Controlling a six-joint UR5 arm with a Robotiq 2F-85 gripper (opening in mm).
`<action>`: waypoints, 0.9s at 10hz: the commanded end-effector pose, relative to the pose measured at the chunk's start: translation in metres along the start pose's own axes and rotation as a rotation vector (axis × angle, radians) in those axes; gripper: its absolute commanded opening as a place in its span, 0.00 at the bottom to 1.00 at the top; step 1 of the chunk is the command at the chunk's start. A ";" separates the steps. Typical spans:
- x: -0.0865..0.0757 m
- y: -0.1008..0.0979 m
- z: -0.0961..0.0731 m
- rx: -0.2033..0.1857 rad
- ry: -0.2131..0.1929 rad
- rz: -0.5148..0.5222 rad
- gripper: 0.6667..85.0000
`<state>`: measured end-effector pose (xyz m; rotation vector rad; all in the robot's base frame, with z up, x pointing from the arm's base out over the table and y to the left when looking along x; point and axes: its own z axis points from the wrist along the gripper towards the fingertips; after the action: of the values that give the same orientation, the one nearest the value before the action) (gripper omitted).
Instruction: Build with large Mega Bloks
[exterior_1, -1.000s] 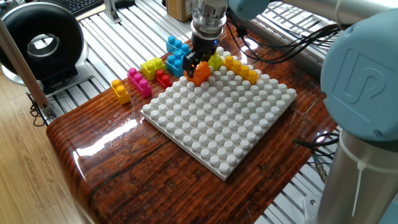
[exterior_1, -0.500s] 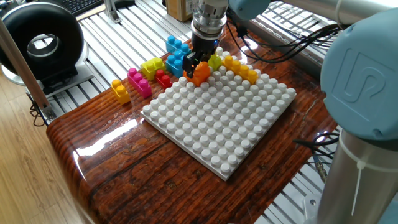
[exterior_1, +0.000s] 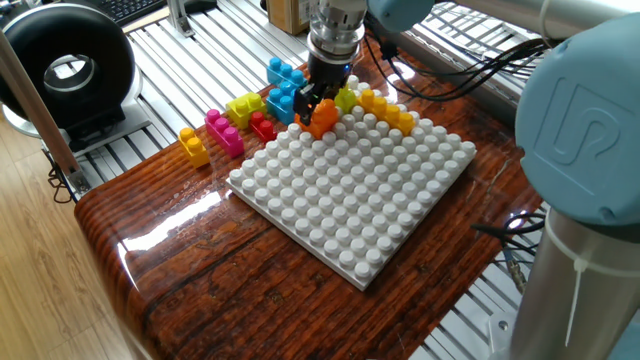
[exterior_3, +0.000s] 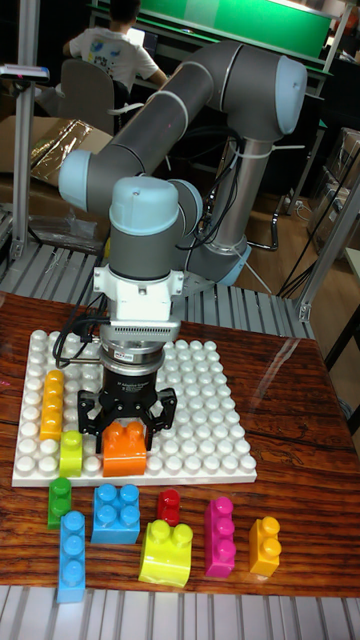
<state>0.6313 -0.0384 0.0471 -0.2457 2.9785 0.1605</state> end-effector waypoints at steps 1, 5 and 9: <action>-0.002 0.005 -0.009 -0.009 -0.003 0.019 0.81; -0.002 0.003 -0.026 -0.011 0.018 0.034 0.77; -0.001 0.001 -0.037 0.012 0.069 0.088 0.49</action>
<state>0.6275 -0.0424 0.0745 -0.1781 3.0326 0.1513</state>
